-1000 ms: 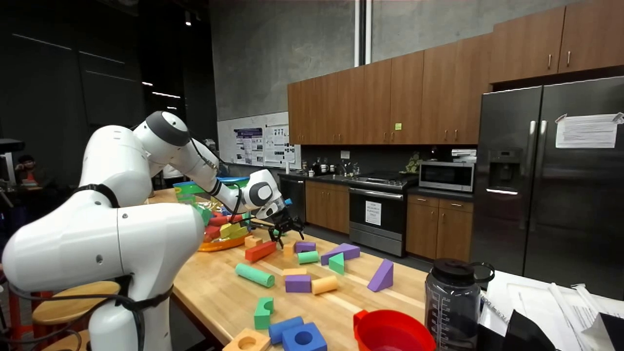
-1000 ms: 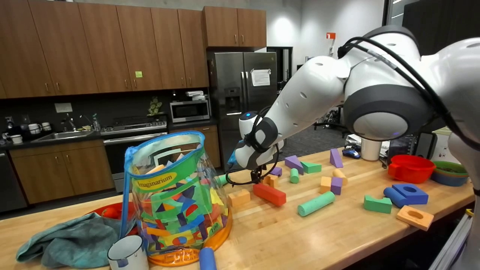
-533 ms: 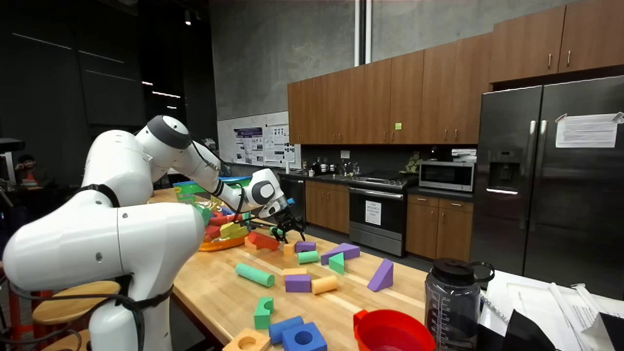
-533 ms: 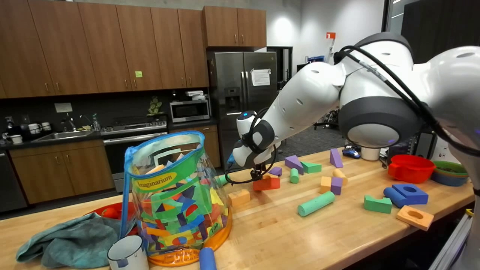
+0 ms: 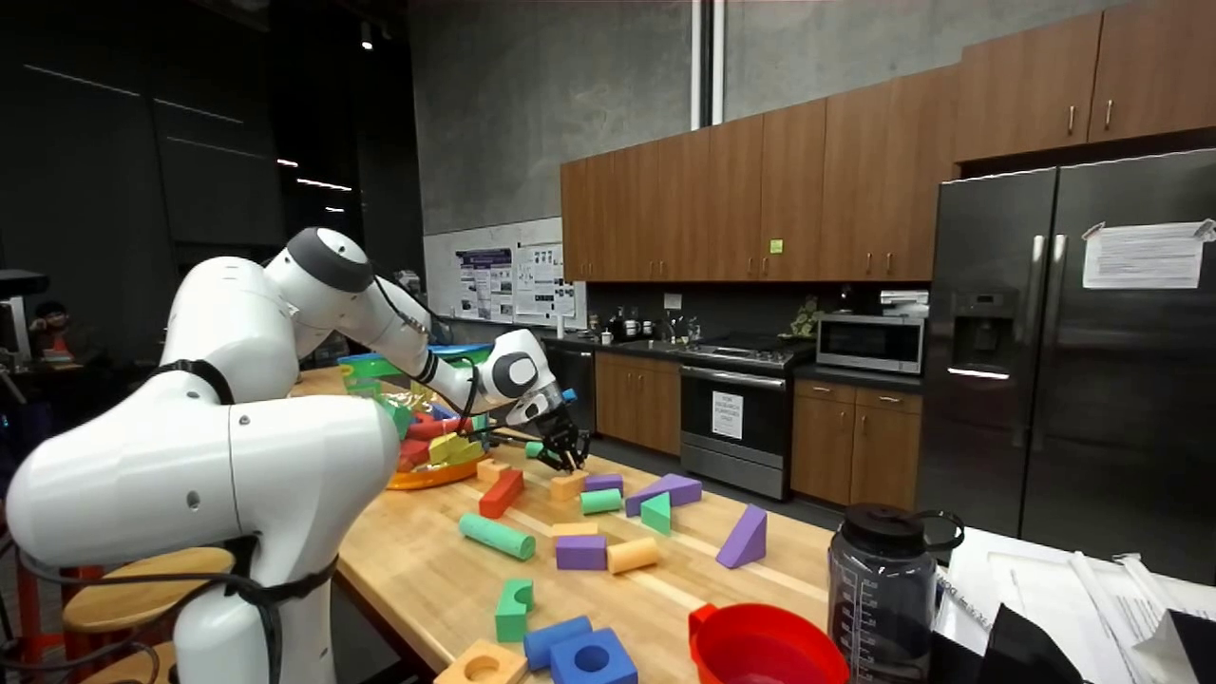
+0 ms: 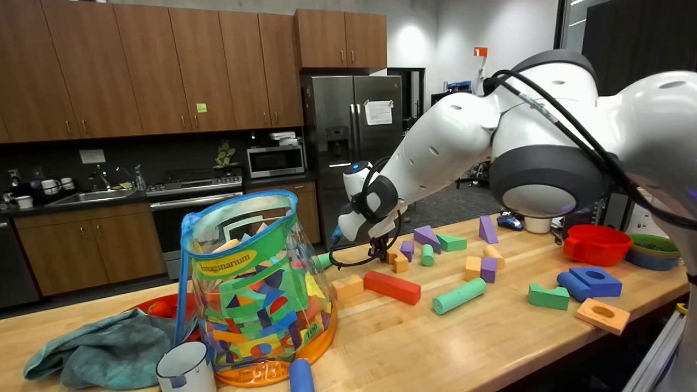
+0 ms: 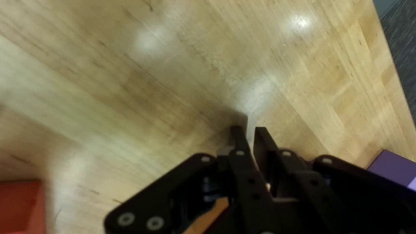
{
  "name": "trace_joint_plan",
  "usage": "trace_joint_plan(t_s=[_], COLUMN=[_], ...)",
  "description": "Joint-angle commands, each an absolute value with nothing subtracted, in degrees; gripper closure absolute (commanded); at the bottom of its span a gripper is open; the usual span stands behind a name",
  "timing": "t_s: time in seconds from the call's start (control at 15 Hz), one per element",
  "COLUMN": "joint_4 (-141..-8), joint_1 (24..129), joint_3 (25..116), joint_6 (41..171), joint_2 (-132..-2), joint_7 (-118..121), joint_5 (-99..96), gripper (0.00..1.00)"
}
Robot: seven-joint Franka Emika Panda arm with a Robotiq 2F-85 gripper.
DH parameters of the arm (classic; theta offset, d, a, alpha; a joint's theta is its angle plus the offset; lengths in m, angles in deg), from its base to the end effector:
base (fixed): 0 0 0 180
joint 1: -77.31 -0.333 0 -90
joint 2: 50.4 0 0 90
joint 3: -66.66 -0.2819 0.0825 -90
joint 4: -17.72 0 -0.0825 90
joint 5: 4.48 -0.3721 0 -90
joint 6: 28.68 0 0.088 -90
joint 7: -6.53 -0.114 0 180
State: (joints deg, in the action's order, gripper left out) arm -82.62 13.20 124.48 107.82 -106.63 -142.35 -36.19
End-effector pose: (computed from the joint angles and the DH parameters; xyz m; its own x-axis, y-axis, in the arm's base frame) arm 0.6279 0.1361 0.2046 -0.8605 -0.5090 0.0213 -0.4741 0.7847 -0.3994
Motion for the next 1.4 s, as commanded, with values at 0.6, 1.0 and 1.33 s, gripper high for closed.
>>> trace_joint_plan(t_s=[0.6,1.0,1.33], joint_4=[-85.6,-87.2,-87.3], joint_1=[11.1,14.7,13.8], joint_3=[128.6,123.9,124.6], joint_6=[103.0,101.0,94.5], joint_2=[-103.0,-96.3,-98.0], joint_7=[-141.3,-144.0,-141.8], joint_5=[-32.1,-22.3,-22.1], gripper=[0.44,0.01,0.00])
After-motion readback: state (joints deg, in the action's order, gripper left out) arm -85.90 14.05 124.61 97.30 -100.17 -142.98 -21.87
